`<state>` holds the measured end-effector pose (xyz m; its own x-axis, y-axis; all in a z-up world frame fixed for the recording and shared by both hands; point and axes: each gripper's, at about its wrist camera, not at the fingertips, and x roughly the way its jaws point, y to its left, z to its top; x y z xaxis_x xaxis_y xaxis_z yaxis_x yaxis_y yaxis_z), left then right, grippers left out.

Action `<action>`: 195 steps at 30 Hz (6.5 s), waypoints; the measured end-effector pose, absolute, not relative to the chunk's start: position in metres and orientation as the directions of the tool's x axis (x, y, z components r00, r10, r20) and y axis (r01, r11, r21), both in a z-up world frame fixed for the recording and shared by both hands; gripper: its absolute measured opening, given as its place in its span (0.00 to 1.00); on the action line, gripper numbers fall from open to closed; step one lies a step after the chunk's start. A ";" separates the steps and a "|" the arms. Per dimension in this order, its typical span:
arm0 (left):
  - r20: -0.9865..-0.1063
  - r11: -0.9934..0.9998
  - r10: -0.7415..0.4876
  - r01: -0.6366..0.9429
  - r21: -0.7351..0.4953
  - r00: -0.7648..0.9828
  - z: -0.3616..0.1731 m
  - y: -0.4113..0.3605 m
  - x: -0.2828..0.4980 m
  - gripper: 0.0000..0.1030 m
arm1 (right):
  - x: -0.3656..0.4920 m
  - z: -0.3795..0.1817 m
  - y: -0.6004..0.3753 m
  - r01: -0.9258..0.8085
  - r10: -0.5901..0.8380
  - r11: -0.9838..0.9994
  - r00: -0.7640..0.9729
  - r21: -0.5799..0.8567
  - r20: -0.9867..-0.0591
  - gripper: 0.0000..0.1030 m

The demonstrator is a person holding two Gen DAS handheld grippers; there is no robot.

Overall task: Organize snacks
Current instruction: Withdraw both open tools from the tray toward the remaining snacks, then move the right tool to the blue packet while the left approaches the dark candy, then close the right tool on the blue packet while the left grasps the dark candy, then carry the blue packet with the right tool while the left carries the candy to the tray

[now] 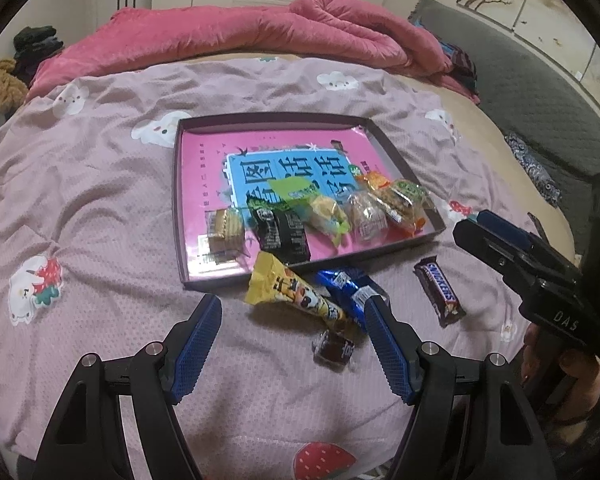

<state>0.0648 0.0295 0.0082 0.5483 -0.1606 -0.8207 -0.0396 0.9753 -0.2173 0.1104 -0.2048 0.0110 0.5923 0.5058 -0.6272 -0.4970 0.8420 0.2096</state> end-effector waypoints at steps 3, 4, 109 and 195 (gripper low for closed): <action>-0.826 0.976 -0.164 -0.032 -0.215 0.540 0.004 0.026 0.064 0.73 | 0.109 0.009 -0.202 -0.505 0.511 0.837 0.580 0.211 -0.634 0.78; -0.828 0.977 -0.164 -0.031 -0.213 0.537 0.003 0.026 0.064 0.73 | 0.108 0.008 -0.202 -0.506 0.511 0.836 0.578 0.212 -0.636 0.78; -0.847 0.973 -0.228 0.082 -0.215 0.480 -0.035 -0.005 0.069 0.36 | 0.117 -0.045 -0.183 -0.594 0.631 0.725 0.369 0.349 -0.683 0.55; -0.787 0.964 -0.126 -0.112 -0.240 0.604 0.011 0.084 0.139 0.36 | 0.169 0.015 -0.150 -0.580 0.604 0.767 0.507 0.274 -0.615 0.56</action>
